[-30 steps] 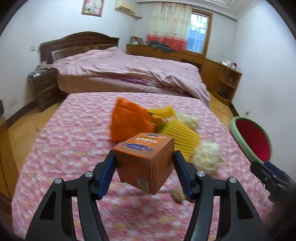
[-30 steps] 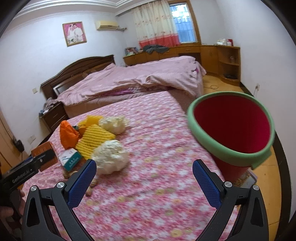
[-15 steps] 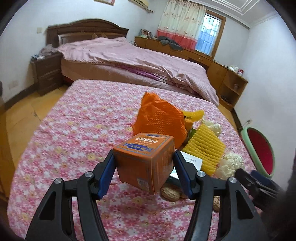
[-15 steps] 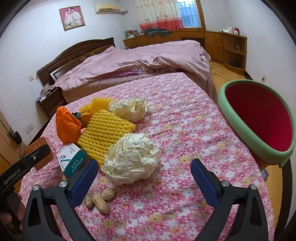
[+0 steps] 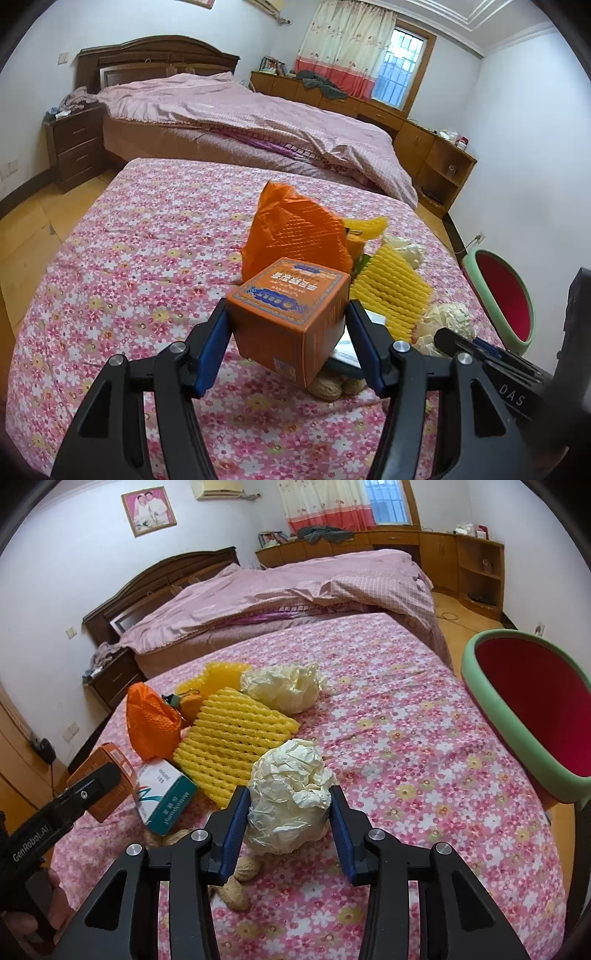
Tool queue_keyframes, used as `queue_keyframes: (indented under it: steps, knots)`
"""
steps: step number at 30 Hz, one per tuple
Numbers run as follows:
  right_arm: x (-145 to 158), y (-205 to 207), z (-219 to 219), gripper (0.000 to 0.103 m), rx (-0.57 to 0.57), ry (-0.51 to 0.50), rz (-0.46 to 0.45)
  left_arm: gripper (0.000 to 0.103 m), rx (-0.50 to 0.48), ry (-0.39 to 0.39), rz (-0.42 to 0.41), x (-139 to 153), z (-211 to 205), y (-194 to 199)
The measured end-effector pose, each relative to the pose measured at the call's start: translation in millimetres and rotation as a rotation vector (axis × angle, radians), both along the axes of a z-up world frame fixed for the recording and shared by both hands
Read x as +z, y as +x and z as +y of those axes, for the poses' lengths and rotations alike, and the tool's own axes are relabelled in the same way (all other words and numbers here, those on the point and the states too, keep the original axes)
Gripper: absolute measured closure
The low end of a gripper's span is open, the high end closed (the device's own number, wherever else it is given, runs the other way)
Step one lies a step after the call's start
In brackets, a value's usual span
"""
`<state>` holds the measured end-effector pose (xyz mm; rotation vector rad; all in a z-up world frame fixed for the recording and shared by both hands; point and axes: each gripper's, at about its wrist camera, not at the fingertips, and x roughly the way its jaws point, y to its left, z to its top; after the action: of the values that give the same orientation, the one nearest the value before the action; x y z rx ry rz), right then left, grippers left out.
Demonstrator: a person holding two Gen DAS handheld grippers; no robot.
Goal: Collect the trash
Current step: 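Carry the orange box and paper ball over the red bin with both tools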
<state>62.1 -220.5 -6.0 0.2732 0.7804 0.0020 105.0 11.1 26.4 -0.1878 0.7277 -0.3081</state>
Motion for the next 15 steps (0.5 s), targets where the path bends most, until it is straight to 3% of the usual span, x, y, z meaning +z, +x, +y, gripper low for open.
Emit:
queue_keyframes:
  steps: [15]
  knots:
    - [46.5,-51.3,-39.5,0.059,-0.076,-0.002,-0.106,0.041,-0.047,-0.008,-0.046,33.8,-25.8,-34.8]
